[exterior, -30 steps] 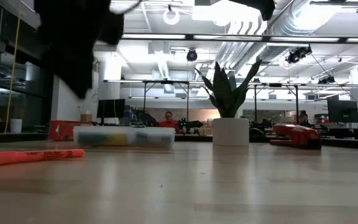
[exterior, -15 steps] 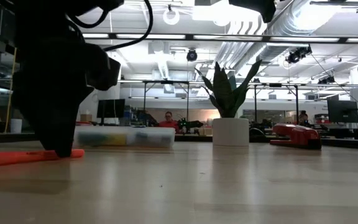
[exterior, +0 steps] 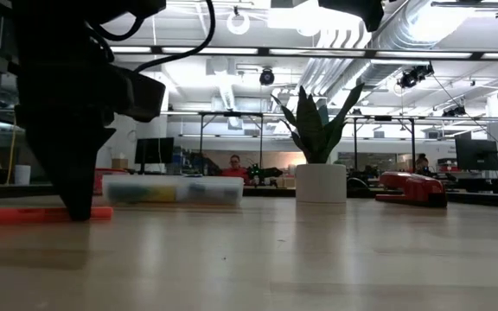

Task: Pack school essentials
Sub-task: Put the orange pen into the orange supply box

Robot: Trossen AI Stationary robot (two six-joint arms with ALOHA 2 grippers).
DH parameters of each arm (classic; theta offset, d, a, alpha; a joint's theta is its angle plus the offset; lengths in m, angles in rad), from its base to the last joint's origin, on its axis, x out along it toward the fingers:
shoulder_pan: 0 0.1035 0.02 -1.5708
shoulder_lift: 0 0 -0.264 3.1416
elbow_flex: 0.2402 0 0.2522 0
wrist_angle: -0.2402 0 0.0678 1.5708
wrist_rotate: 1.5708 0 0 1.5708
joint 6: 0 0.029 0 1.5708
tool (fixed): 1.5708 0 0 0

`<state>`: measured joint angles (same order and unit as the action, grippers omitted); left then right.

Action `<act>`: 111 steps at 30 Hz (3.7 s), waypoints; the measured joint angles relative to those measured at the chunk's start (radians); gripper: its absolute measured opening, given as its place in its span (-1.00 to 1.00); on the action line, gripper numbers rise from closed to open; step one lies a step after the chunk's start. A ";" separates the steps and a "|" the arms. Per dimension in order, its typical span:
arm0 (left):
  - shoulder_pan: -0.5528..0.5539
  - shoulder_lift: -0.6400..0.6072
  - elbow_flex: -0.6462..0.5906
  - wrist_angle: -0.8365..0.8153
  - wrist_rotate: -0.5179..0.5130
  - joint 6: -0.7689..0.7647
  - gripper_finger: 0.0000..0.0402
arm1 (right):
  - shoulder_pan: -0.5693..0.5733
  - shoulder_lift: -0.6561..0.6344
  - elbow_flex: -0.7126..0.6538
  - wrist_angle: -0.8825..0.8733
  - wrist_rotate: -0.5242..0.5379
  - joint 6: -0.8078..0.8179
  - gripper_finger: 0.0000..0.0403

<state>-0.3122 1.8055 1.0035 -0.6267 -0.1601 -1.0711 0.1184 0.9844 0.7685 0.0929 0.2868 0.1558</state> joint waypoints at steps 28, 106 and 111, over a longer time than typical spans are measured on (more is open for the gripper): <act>0.229 -0.613 -0.027 0.389 -0.086 0.731 -0.98 | 0.000 0.041 0.000 -0.003 -0.008 0.031 0.06; 0.453 -0.909 -0.151 0.563 -0.193 0.978 -0.98 | 0.000 0.045 0.000 0.130 -0.054 0.001 0.06; 0.601 -0.747 0.037 0.257 -0.114 1.090 -0.98 | 0.000 0.045 0.000 0.129 -0.054 0.001 0.06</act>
<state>0.2883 1.0585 1.0402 -0.3693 -0.2745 0.0187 0.1188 1.0290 0.7681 0.2214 0.2325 0.1570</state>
